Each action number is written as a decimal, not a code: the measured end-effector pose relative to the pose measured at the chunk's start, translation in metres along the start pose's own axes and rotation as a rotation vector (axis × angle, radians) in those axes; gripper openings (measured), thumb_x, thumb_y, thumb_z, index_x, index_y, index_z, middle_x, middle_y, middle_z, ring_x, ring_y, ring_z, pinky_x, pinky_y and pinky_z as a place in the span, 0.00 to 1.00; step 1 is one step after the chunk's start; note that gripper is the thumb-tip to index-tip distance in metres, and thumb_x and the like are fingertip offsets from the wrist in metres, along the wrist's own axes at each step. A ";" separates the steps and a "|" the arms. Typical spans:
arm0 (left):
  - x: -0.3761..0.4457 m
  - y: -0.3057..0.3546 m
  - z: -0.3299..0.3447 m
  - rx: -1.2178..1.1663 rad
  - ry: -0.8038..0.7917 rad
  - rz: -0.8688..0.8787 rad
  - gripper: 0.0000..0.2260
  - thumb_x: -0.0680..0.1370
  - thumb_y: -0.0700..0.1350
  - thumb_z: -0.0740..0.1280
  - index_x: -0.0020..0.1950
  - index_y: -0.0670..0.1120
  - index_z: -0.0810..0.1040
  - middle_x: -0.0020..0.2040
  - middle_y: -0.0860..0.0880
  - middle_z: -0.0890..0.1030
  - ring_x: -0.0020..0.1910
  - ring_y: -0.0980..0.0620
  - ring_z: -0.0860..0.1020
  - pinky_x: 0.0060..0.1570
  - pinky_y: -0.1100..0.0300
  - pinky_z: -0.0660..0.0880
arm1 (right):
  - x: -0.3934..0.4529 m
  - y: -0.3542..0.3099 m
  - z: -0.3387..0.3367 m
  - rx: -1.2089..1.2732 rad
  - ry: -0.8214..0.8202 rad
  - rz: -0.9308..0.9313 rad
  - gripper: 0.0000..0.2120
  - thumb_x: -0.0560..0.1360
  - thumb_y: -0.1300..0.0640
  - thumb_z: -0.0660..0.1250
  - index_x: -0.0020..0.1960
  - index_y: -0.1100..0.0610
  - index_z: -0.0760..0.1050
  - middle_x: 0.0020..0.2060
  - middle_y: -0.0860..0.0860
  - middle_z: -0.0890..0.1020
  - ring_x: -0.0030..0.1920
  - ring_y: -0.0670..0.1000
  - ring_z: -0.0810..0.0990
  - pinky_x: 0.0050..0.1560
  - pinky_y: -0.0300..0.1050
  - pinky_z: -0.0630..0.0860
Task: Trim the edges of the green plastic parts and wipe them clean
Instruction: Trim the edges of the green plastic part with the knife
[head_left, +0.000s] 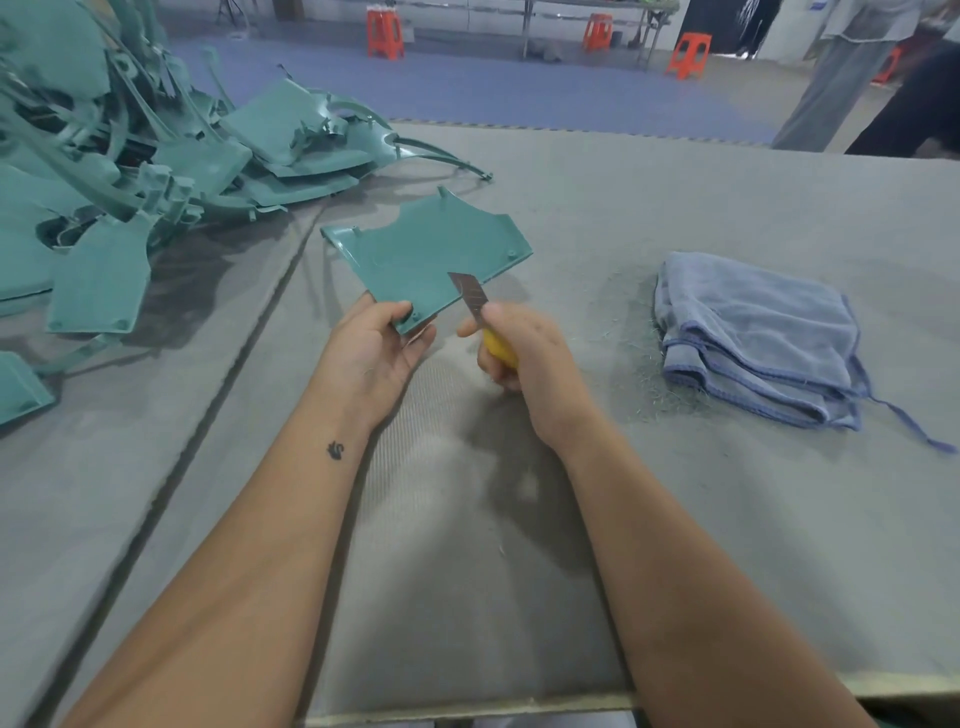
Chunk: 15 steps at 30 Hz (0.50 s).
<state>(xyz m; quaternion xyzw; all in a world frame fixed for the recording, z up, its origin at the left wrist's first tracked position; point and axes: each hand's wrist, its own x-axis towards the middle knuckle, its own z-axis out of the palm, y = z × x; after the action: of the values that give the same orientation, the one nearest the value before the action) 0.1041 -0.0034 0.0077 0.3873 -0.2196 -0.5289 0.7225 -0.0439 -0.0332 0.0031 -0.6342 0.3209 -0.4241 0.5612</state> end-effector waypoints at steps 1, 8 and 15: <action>0.000 0.000 0.000 -0.011 0.004 -0.001 0.14 0.80 0.32 0.55 0.56 0.46 0.76 0.49 0.47 0.83 0.43 0.54 0.81 0.44 0.63 0.79 | 0.000 0.000 0.000 -0.010 -0.009 0.020 0.17 0.77 0.47 0.58 0.40 0.56 0.78 0.25 0.49 0.67 0.26 0.44 0.64 0.27 0.34 0.62; -0.001 -0.001 0.000 -0.043 -0.039 0.014 0.11 0.79 0.29 0.58 0.53 0.40 0.77 0.42 0.48 0.85 0.41 0.53 0.84 0.41 0.63 0.80 | 0.000 0.005 0.009 -0.202 -0.049 0.018 0.13 0.80 0.59 0.62 0.37 0.52 0.70 0.29 0.47 0.71 0.28 0.41 0.66 0.31 0.33 0.64; -0.002 -0.001 0.002 -0.018 -0.043 -0.034 0.11 0.78 0.28 0.58 0.52 0.37 0.78 0.40 0.45 0.85 0.39 0.52 0.84 0.37 0.63 0.80 | 0.004 0.008 0.010 -0.197 -0.032 0.006 0.15 0.80 0.61 0.61 0.35 0.53 0.71 0.23 0.44 0.68 0.28 0.46 0.63 0.30 0.38 0.62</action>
<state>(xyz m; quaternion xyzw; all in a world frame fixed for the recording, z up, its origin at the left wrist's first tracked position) 0.1014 -0.0027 0.0079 0.3728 -0.2238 -0.5511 0.7122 -0.0329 -0.0332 -0.0038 -0.6921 0.3541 -0.3785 0.5024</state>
